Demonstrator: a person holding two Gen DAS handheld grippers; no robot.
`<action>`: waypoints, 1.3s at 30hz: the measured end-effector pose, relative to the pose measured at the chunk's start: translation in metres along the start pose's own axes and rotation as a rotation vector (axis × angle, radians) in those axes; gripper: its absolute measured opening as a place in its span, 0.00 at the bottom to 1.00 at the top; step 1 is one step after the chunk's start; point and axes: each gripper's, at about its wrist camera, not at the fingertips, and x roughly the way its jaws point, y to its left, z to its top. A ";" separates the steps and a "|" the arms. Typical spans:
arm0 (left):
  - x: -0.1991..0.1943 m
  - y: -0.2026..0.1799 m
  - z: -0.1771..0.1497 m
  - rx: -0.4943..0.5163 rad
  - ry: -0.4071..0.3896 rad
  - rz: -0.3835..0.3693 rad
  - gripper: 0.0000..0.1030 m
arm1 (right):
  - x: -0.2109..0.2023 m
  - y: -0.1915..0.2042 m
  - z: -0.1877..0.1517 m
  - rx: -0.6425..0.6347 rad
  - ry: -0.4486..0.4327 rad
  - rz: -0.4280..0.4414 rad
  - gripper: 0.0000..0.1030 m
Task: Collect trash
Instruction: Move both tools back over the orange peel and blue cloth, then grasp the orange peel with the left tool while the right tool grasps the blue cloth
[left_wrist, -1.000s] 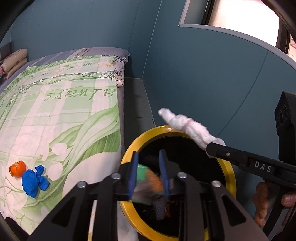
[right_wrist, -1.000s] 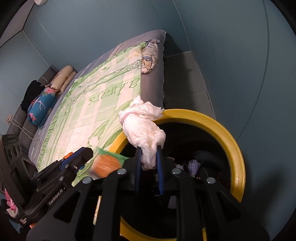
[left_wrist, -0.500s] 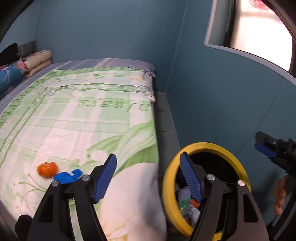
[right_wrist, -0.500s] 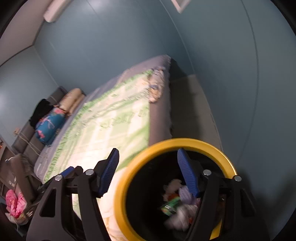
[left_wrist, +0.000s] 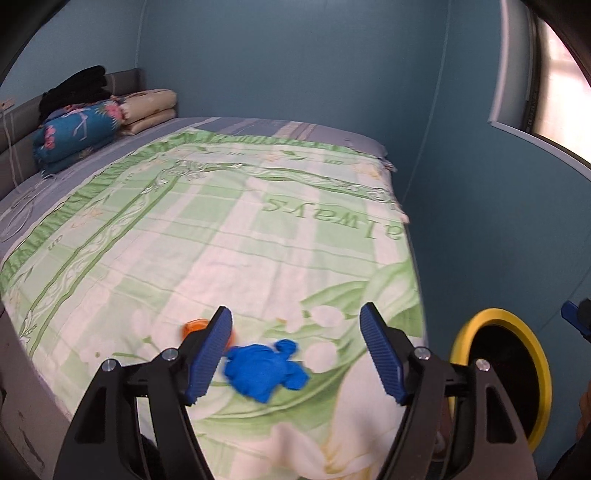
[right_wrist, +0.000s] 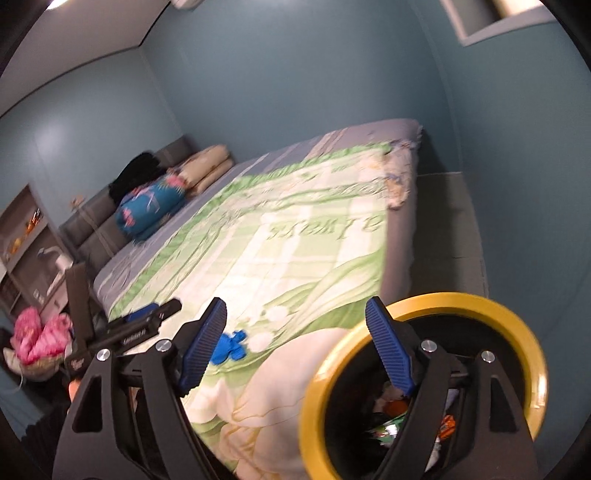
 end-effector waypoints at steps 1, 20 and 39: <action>0.002 0.008 0.000 -0.010 0.006 0.013 0.67 | 0.005 0.005 0.002 -0.007 0.011 0.013 0.72; 0.073 0.092 -0.031 -0.116 0.164 0.113 0.68 | 0.138 0.104 -0.046 -0.200 0.293 0.106 0.73; 0.132 0.112 -0.039 -0.174 0.268 0.039 0.67 | 0.237 0.129 -0.088 -0.228 0.496 0.130 0.72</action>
